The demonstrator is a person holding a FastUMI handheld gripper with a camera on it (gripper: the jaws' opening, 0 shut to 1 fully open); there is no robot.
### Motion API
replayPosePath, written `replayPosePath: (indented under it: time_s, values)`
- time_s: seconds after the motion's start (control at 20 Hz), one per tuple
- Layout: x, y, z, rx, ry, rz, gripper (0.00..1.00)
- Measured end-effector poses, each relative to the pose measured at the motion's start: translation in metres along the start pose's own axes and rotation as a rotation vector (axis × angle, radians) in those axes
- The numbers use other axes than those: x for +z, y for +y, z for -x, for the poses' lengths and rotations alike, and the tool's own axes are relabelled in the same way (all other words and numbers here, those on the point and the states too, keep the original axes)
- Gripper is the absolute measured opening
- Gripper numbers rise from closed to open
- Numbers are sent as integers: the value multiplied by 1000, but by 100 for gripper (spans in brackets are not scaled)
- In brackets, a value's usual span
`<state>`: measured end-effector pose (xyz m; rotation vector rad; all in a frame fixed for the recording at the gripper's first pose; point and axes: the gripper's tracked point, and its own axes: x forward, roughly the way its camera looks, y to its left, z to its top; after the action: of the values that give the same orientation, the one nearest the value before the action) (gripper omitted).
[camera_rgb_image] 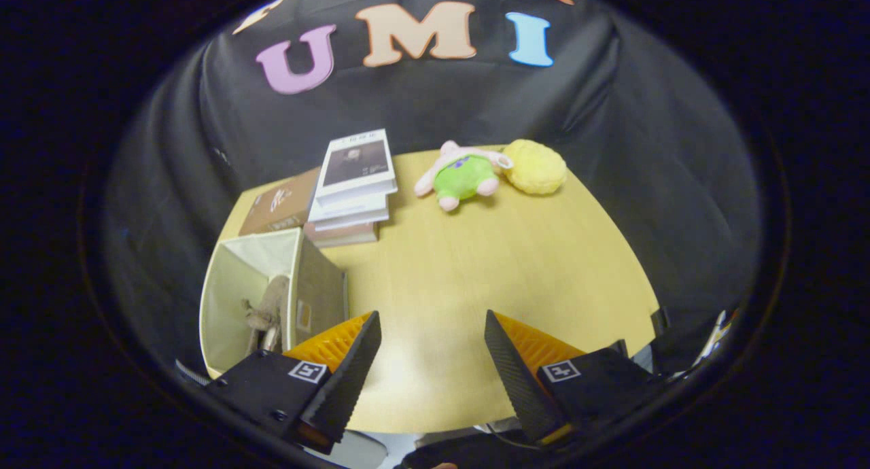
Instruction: Open the storage box then place both shoes into the box .Put the left shoe in first, then the right shoe, with the right side of both shoes facing outward in a uniform manner.
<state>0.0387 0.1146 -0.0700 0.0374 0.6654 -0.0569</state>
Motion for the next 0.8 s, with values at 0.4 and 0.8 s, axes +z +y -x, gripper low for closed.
replayPosePath:
  time_s: [0.4, 0.8]
  values:
    - [82, -32, 29, 126, -489, -4, 97]
    - [128, -60, 88, 171, -849, 57, 97]
